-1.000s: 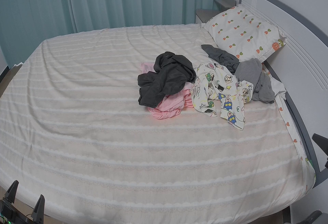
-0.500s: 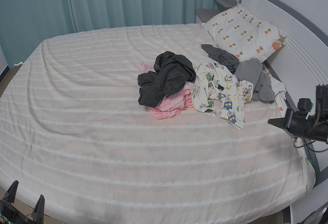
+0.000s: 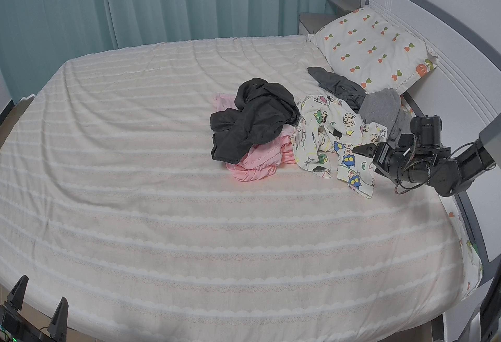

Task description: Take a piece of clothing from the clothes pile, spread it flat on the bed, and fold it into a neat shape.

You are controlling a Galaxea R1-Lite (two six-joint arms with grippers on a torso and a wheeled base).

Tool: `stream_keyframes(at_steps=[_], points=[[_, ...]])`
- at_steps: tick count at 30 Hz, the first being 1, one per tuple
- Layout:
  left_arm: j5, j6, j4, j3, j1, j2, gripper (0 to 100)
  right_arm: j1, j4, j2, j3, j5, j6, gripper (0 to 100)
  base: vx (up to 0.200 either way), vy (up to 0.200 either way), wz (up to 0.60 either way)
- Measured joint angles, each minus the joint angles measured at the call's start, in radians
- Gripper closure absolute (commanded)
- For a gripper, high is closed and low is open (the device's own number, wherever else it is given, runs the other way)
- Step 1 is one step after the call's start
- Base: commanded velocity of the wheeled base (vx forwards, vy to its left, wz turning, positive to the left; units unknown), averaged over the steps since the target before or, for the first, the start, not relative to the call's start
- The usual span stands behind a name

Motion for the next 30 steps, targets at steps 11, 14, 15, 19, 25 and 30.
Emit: stream_keyframes(at_steps=[11,14,15,19,25,30], points=[[0.0,0.0,0.0,0.0,0.0,0.0,0,-0.054,0.098,0.206,-0.245,-0.119,-0.086,0,0.0,0.0,0.0],[0.0,0.0,0.0,0.0,0.0,0.0,0,-0.061,0.11,0.265,-0.315,-0.172,-0.109,0,0.0,0.0,0.0],[0.0,0.0,0.0,0.0,0.0,0.0,0,-0.062,0.113,0.279,-0.332,-0.182,-0.115,0,0.0,0.0,0.0],[0.0,0.0,0.0,0.0,0.0,0.0,0,-0.051,0.137,0.348,-0.407,-0.21,-0.13,0,0.0,0.0,0.0],[0.0,0.0,0.0,0.0,0.0,0.0,0,-0.014,0.157,0.413,-0.487,-0.223,-0.131,0,0.0,0.0,0.0],[0.0,0.0,0.0,0.0,0.0,0.0,0,0.007,0.198,0.455,-0.567,-0.244,-0.137,100,0.0,0.0,0.0]])
